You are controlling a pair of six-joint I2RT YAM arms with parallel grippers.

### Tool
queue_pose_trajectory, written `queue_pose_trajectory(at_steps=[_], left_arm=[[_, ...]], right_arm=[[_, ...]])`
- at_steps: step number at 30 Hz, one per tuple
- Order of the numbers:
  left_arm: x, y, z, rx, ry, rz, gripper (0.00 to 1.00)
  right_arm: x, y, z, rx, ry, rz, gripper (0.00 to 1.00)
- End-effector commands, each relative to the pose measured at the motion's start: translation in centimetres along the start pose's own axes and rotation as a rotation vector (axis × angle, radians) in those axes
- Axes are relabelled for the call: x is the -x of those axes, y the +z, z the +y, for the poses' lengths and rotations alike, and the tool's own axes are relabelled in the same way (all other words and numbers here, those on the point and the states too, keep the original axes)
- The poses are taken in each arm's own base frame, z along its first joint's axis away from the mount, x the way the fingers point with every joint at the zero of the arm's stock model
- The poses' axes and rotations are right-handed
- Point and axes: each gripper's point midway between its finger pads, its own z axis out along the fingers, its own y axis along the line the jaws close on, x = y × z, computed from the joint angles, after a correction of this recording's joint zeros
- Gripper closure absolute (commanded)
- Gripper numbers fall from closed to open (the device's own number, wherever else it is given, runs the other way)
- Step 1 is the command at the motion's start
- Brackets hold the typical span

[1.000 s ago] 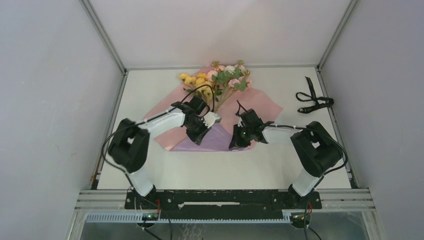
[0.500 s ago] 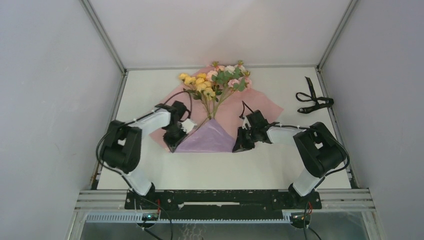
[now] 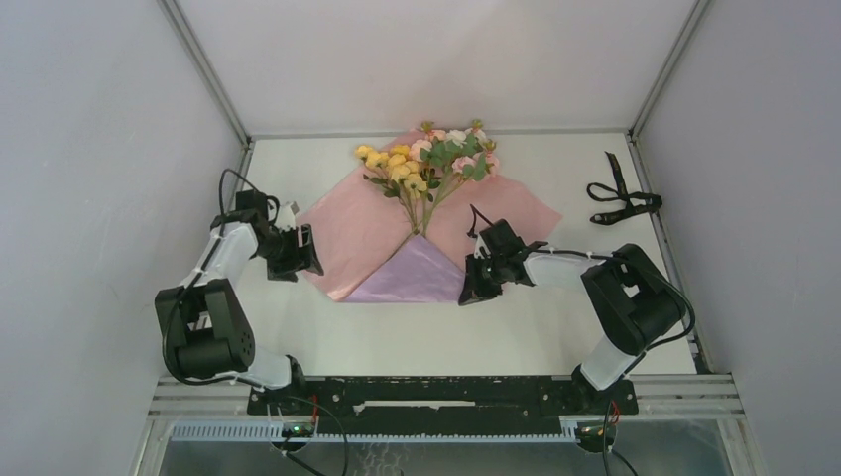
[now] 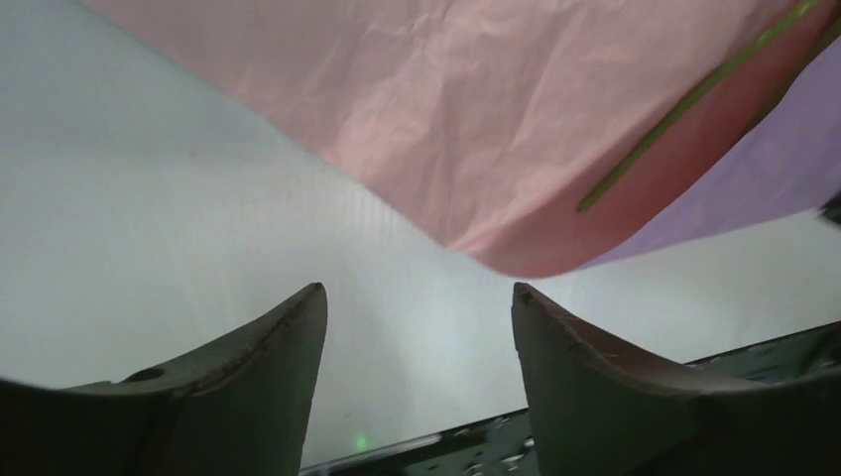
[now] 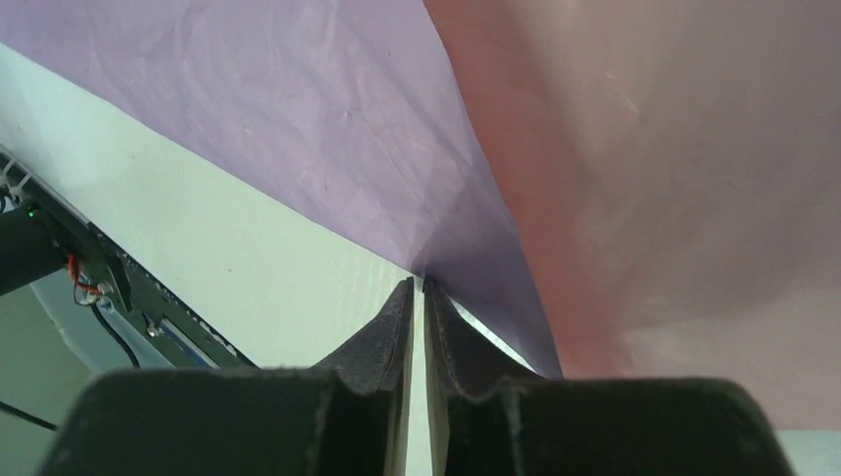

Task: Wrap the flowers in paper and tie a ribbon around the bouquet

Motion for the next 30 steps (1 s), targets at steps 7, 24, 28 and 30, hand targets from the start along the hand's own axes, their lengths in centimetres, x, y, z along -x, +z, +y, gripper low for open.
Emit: queue_pose_trajectory(at_steps=[7,24,28,30], left_arm=[[-3.0,5.4,-1.6,-0.266,-0.589,-0.034,0.19],[-3.8,8.2,-2.4,-0.353,-0.663,-0.009,0.28],[-3.8,8.3,-2.3,-0.352,-0.665,-0.02,0.28],[-4.0,8.5,-2.2,-0.349,-0.666,-0.013,0.3]], right_arm=[[0.8,0.4,-2.1,-0.246,0.144,-0.028,0.83],[7.6,-0.9,13.1,0.042,-0.18,-0.222,0.83],[7.9,1.1,17.5,0.261,-0.201,-0.187,0.83],[7.9,2.1,18.6,0.318,-0.201,-0.159,0.83]])
